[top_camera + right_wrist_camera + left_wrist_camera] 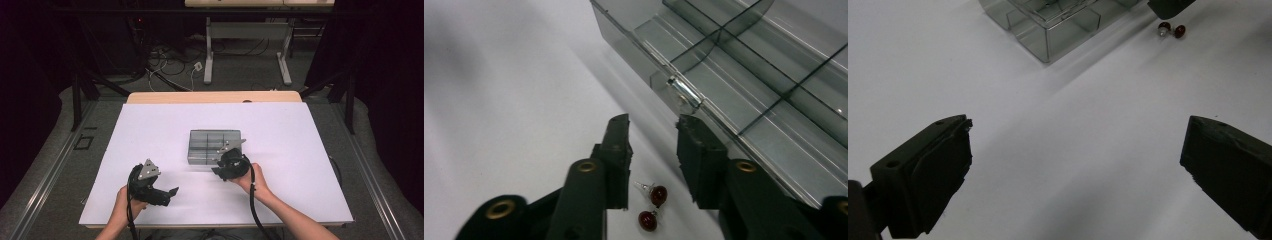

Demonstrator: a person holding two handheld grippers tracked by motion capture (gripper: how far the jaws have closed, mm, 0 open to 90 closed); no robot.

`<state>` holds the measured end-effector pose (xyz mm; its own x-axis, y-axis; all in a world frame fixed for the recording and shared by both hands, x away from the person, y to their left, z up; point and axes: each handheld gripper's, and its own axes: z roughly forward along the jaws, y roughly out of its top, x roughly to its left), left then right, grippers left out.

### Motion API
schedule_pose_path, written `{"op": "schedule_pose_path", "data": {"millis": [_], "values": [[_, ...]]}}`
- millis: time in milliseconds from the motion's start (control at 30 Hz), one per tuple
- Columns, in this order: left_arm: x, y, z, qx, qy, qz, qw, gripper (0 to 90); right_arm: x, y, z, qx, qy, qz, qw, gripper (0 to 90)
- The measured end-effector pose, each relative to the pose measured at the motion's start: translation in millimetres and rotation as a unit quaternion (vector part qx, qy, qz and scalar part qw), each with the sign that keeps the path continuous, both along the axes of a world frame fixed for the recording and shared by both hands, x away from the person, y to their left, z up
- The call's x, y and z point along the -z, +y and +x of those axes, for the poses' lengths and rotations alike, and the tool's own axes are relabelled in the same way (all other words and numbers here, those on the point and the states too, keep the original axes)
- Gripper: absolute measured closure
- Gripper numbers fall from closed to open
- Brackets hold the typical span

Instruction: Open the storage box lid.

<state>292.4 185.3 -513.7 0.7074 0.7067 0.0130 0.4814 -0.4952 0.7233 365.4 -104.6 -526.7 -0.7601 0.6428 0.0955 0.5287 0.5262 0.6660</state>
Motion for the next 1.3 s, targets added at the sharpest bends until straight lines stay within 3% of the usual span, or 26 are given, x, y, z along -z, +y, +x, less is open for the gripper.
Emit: {"op": "schedule_pose_path", "data": {"millis": [267, 533, 567, 600, 767, 800, 900, 933, 967, 1133, 1233, 1300], "values": [[-0.3, 1.6, -0.3, -0.001, 0.006, -0.001, 1.0, 0.0, 1.9, -5.0, 2.7, 0.03, 0.002, 0.008, 0.9995, 72.5], [2.4, 0.3, 2.6, -0.001, 0.011, 0.004, 0.9999, 0.0, 6.9, -10.4, 5.6, 0.038, 0.008, 0.029, 0.9988, 78.9], [2.9, -0.2, 2.8, -0.001, 0.01, 0.004, 0.9999, 0.0, 9.1, -10.3, 5.7, 0.042, -0.001, 0.042, 0.9982, 79.1], [2.7, -0.3, 2.6, -0.001, 0.011, 0.005, 0.9999, 0.0, 7.8, -11.7, 5.7, 0.043, 0.008, 0.035, 0.9984, 79.2], [1.8, 1.6, 2.7, 0.001, 0.008, 0.007, 0.9999, 0.0, 7.1, -14.7, 4.7, 0.047, 0.009, 0.04, 0.998, 81.5], [2.2, 2.0, 3.2, 0.002, 0.007, 0.008, 0.9999, 0.0, 9.7, -13.6, 4.7, 0.055, 0.001, 0.056, 0.9969, 81.6], [1.6, 2.4, 2.9, -0.002, 0.006, 0.006, 1.0, 0.0, 9.0, -13.4, 3.5, 0.051, 0.006, 0.037, 0.998, 81.6], [0.7, 3.0, 2.8, -0.001, 0.008, 0.004, 1.0, 0.0, 12.2, -11.7, 3.5, 0.056, -0.009, 0.055, 0.9969, 81.7], [1.0, 2.8, 2.8, -0.004, 0.006, -0.003, 1.0, 0.0, 9.6, -13.2, 3.5, 0.049, 0.005, 0.036, 0.9981, 81.8], [3.0, 3.4, 3.3, -0.004, 0.011, 0.0, 0.9999, 0.0, 10.9, -12.8, 1.7, 0.063, 0.02, 0.038, 0.9971, 82.6], [2.9, 3.7, 4.2, -0.004, 0.01, 0.004, 0.9999, 0.0, 10.4, -13.2, 1.4, 0.061, -0.001, 0.041, 0.9973, 82.5], [3.3, 4.1, 4.4, -0.006, 0.011, 0.001, 0.9999, 0.0, 10.8, -14.2, 1.8, 0.064, 0.005, 0.038, 0.9972, 82.5]]}}
